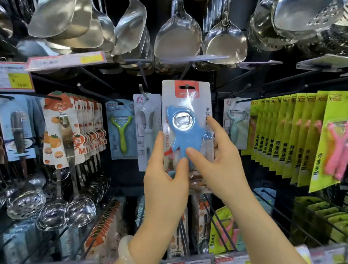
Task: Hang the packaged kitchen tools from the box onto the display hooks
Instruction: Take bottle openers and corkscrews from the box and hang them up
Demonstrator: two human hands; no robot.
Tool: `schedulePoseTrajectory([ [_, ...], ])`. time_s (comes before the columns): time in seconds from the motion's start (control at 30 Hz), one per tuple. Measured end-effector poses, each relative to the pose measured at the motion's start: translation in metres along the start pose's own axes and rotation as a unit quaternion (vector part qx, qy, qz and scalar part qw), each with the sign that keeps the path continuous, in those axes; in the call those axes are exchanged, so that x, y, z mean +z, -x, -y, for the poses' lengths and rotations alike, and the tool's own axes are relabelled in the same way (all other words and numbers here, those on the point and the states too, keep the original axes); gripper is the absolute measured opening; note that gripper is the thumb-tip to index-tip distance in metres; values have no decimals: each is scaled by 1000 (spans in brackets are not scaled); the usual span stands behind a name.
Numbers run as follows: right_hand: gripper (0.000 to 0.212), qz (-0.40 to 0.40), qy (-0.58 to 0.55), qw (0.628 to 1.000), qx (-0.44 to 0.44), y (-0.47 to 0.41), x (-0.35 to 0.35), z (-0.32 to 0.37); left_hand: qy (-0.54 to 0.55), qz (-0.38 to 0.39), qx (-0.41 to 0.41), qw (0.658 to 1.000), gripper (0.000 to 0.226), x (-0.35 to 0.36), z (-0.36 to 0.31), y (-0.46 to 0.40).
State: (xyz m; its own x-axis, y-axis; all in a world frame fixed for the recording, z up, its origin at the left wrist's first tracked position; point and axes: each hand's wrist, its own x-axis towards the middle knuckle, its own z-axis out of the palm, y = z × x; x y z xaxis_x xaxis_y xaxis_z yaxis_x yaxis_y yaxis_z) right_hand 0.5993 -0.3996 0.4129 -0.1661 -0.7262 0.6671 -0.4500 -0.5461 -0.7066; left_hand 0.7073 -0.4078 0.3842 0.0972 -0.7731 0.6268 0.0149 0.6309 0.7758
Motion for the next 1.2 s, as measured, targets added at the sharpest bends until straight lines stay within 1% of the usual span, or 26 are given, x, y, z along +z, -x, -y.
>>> schedulePoseTrajectory([
  [0.17,73,29,41,999,6,-1,-9,11,-18,10,-14,1000,69,-1,-4,2],
  [0.3,75,31,65,997,4,0,-16,22,-17,25,-19,999,69,-3,-8,3],
  [0.47,76,57,71,996,26,-6,-11,17,-37,33,-26,998,67,-5,-3,-4],
  [0.6,75,57,70,995,49,-22,4,-3,-96,43,-36,994,68,-3,11,-20],
  [0.67,75,49,88,994,53,-33,14,-16,-128,68,-55,988,71,-2,17,-29],
  [0.77,73,40,102,991,78,-49,28,-34,-165,115,-98,975,82,2,31,-45],
  [0.87,70,38,104,990,87,-59,38,-45,-185,136,-127,965,93,7,47,-62],
  [0.97,74,41,120,988,87,-64,47,-52,-232,143,-162,949,93,9,58,-78],
  [1.03,79,53,135,985,89,-65,52,-57,-263,149,-169,938,90,7,57,-81],
  [1.1,84,60,144,983,96,-61,56,-61,-309,162,-182,919,86,5,56,-81],
  [1.2,84,62,196,972,114,-46,55,-68,-415,200,-195,866,90,1,54,-66],
])
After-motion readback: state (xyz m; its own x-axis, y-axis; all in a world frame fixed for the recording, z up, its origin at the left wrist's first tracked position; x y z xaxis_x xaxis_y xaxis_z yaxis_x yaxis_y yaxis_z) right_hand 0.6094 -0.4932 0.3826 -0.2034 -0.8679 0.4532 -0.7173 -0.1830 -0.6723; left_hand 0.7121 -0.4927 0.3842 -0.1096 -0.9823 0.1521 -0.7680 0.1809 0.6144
